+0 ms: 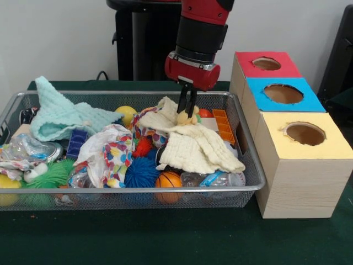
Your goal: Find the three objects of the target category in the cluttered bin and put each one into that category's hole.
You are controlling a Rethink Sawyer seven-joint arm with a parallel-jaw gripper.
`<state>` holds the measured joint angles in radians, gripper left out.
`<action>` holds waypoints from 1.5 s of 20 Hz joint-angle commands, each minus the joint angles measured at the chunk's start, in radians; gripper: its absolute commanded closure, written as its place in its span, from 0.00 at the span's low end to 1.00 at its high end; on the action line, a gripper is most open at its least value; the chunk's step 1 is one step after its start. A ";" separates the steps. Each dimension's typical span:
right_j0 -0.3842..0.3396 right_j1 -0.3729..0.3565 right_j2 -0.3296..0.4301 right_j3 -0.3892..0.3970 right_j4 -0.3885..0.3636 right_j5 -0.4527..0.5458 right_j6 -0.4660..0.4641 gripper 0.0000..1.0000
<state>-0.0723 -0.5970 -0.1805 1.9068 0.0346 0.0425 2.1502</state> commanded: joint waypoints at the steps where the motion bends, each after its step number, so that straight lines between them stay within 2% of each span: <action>1: 0.011 0.006 0.075 0.011 -0.057 0.121 0.023 1.00; 2: 0.017 0.001 0.070 0.009 -0.056 0.164 0.017 1.00; 9: 0.017 -0.014 0.079 -0.013 -0.058 0.248 0.005 1.00; 18: 0.006 -0.248 0.144 0.066 -0.017 0.510 -0.012 1.00; 24: 0.041 -0.345 0.132 0.057 -0.011 0.662 0.007 1.00; 30: 0.063 -0.385 0.133 0.056 0.000 0.732 0.025 1.00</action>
<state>-0.0179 -0.9197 -0.1291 1.9091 0.0146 0.6472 2.1502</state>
